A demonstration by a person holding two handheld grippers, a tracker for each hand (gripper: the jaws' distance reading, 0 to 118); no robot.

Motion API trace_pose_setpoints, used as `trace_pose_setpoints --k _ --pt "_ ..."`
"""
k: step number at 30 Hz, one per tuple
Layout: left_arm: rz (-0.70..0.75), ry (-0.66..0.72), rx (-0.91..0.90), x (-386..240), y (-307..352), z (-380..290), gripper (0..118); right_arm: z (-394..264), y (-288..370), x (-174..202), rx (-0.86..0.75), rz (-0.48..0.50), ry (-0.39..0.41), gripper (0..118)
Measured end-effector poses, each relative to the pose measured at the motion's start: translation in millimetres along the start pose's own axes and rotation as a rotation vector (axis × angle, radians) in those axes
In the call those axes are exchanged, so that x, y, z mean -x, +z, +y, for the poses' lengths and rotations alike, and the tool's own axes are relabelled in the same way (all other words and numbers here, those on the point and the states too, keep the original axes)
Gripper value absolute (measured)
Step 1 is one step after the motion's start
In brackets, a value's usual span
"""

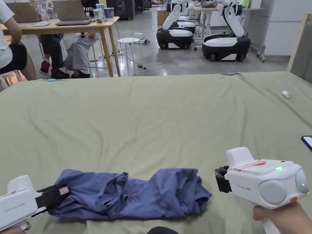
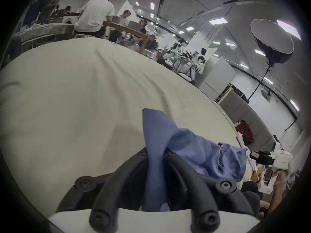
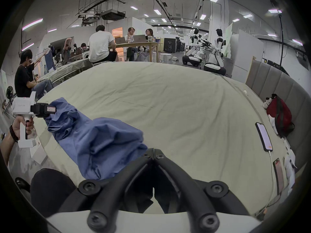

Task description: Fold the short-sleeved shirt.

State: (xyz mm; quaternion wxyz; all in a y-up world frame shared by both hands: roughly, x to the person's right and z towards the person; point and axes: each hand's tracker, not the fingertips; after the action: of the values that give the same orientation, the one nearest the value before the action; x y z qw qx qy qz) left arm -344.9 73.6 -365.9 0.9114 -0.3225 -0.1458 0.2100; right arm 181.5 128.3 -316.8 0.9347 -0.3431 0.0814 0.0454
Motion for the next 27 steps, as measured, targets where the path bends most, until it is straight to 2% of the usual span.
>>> trace_pose_setpoints --k 5,7,13,18,21,27 --pt "0.004 -0.045 -0.003 -22.5 8.2 -0.9 11 0.4 0.0 3.8 -0.003 0.007 0.000 0" --pt "-0.060 -0.032 -0.033 -36.8 7.9 3.3 11 0.3 0.6 5.1 -0.004 0.010 0.002 0" --pt "-0.214 -0.137 -0.011 -113.3 3.7 2.0 11 -0.4 -1.1 2.7 -0.005 0.014 0.002 0" --pt "-0.309 -0.230 0.066 -176.9 -31.1 -11.8 11 -5.5 -0.5 1.5 -0.007 0.002 -0.020 0" --pt "-0.347 -0.239 0.114 -203.9 -56.6 -21.6 11 -9.4 -2.5 -3.1 -0.007 -0.014 -0.040 0" --pt "-0.339 -0.321 0.213 -254.4 -95.2 -41.3 11 -13.6 2.4 -16.9 -0.011 -0.031 -0.067 0"
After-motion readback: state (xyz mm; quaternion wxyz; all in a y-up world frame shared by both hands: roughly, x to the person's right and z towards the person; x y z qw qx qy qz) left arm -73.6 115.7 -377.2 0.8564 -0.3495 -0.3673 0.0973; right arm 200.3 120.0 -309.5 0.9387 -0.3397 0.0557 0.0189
